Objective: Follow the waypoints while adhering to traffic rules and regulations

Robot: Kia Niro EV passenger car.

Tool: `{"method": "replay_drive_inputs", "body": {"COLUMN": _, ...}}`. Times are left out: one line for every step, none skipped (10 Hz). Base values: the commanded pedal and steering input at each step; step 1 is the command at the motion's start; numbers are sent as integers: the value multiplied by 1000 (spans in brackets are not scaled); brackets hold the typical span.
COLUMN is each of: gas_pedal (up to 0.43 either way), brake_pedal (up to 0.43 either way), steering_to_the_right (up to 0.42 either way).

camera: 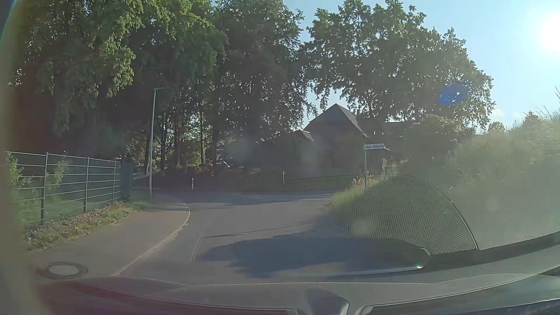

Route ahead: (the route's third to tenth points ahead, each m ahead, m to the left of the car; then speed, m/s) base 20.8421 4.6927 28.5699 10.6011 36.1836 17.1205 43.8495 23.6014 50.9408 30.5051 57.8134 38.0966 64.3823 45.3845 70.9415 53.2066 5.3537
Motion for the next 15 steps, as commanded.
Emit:
{"method": "replay_drive_inputs", "body": {"gas_pedal": 118, "brake_pedal": 6, "steering_to_the_right": -41}}
{"method": "replay_drive_inputs", "body": {"gas_pedal": 28, "brake_pedal": 6, "steering_to_the_right": -41}}
{"method": "replay_drive_inputs", "body": {"gas_pedal": 0, "brake_pedal": 6, "steering_to_the_right": -41}}
{"method": "replay_drive_inputs", "body": {"gas_pedal": 0, "brake_pedal": 6, "steering_to_the_right": -41}}
{"method": "replay_drive_inputs", "body": {"gas_pedal": 0, "brake_pedal": 6, "steering_to_the_right": -41}}
{"method": "replay_drive_inputs", "body": {"gas_pedal": 0, "brake_pedal": 6, "steering_to_the_right": -41}}
{"method": "replay_drive_inputs", "body": {"gas_pedal": 0, "brake_pedal": 6, "steering_to_the_right": -41}}
{"method": "replay_drive_inputs", "body": {"gas_pedal": 0, "brake_pedal": 6, "steering_to_the_right": -41}}
{"method": "replay_drive_inputs", "body": {"gas_pedal": 0, "brake_pedal": 6, "steering_to_the_right": -41}}
{"method": "replay_drive_inputs", "body": {"gas_pedal": 0, "brake_pedal": 6, "steering_to_the_right": -42}}
{"method": "replay_drive_inputs", "body": {"gas_pedal": 0, "brake_pedal": 6, "steering_to_the_right": -43}}
{"method": "replay_drive_inputs", "body": {"gas_pedal": 0, "brake_pedal": 6, "steering_to_the_right": -43}}
{"method": "replay_drive_inputs", "body": {"gas_pedal": 0, "brake_pedal": 6, "steering_to_the_right": -44}}
{"method": "replay_drive_inputs", "body": {"gas_pedal": 0, "brake_pedal": 6, "steering_to_the_right": -46}}
{"method": "replay_drive_inputs", "body": {"gas_pedal": 0, "brake_pedal": 6, "steering_to_the_right": -49}}
